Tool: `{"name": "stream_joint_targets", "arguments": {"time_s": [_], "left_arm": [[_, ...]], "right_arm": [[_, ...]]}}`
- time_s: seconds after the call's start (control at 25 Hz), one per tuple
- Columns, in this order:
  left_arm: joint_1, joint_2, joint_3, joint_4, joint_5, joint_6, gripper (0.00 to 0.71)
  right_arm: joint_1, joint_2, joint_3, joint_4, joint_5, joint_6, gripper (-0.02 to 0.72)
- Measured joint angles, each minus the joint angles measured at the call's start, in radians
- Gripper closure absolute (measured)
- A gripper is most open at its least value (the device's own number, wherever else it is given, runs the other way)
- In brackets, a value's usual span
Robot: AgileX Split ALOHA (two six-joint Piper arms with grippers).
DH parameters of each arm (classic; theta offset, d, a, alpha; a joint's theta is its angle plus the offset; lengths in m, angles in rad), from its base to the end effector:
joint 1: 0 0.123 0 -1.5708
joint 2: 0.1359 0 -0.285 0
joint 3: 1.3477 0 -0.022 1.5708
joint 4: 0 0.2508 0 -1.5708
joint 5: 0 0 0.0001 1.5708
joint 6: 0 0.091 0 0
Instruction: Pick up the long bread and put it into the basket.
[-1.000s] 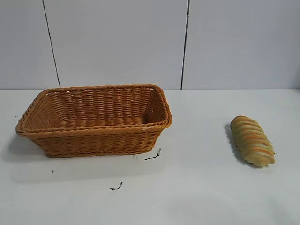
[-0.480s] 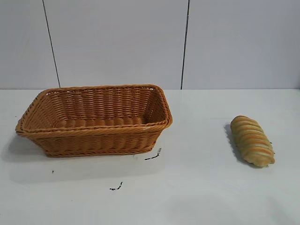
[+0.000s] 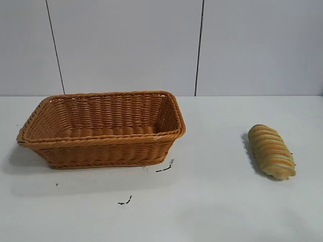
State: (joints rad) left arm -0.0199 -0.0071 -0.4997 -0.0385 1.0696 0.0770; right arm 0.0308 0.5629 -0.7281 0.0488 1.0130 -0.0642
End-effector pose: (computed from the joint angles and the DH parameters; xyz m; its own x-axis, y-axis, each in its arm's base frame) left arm -0.0063 -0.0029 0.2765 -0.4538 0.0675 -0.8885 0.0766 0.9964 0.0366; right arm 0.0848 0.0064 0.3276 -0.6858 -0.0595 -0.7253 -0.0871 0.9962 0.0007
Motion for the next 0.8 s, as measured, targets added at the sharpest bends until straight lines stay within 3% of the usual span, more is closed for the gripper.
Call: {"name": "stream_joint_targets", "arguments": {"time_s": [0.48, 0.8], "left_arm": [[0.0, 0.0, 0.0, 0.0, 0.0, 0.0, 0.018], [0.0, 0.0, 0.0, 0.0, 0.0, 0.0, 0.018]], "right_arm": [[0.0, 0.773, -0.336, 0.005, 0.025, 0.0, 0.014], [0.008, 1.145, -0.549, -0.005, 0.043, 0.0, 0.014]]}}
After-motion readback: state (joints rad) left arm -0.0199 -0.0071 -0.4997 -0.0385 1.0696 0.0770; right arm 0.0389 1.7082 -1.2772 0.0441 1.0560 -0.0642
